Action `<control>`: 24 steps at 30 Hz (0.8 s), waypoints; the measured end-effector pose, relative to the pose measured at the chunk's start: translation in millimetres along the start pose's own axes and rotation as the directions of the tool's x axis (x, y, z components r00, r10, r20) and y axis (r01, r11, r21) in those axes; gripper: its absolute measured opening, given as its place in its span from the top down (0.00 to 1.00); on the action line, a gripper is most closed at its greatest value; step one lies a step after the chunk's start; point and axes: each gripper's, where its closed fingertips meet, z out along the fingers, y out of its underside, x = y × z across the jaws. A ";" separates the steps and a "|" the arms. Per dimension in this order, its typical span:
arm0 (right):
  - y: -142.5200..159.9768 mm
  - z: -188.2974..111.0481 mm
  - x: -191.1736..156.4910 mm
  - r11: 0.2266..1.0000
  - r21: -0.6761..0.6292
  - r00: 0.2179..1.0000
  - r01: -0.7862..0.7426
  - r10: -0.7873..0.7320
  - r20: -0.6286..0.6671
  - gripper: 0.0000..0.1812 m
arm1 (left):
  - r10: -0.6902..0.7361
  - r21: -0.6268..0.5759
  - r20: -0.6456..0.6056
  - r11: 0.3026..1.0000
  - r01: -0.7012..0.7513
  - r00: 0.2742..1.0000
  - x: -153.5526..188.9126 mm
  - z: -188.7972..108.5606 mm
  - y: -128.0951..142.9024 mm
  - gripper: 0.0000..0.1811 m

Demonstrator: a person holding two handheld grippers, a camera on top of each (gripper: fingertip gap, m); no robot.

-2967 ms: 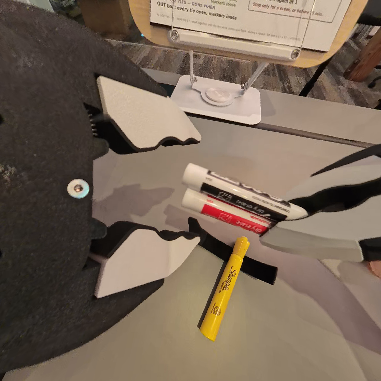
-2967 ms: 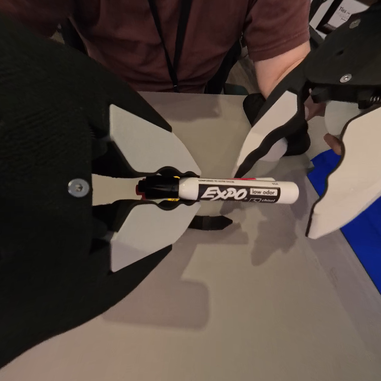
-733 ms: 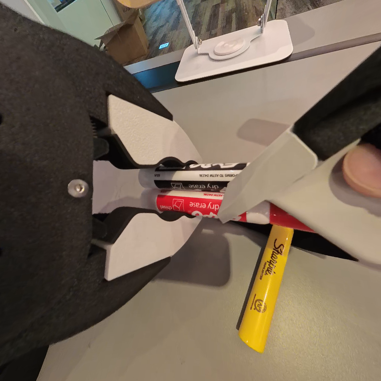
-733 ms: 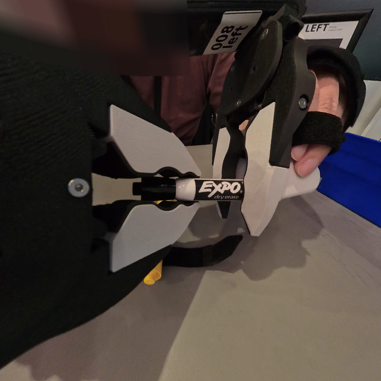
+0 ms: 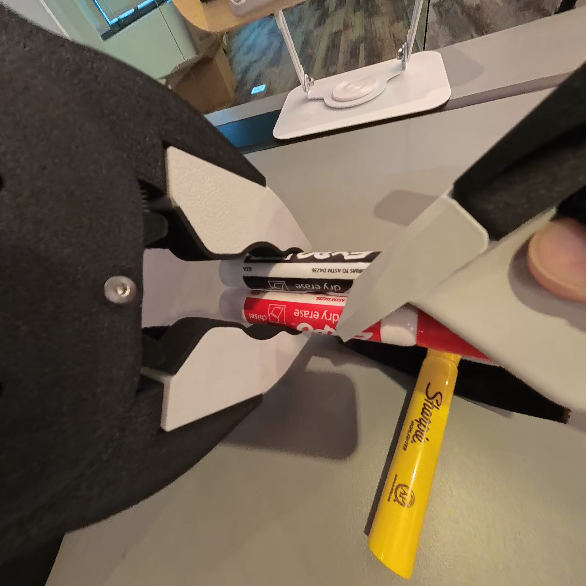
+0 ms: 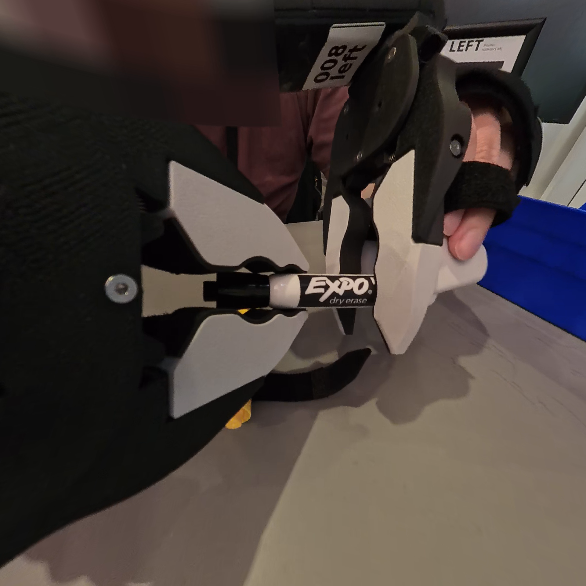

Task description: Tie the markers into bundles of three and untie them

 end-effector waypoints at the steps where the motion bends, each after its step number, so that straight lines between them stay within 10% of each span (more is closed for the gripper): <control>1: 0.8 -0.1 0.1 1.000 -0.005 1.000 0.000 0.000 0.001 0.90 | -0.006 0.001 -0.011 1.000 0.006 1.000 1.4 0.3 -0.5 0.78; 24: -16.8 -22.3 -12.2 0.982 0.069 0.983 0.176 -0.171 -0.072 0.72 | -0.067 0.053 0.015 0.996 0.066 0.998 -14.3 -15.1 1.8 0.79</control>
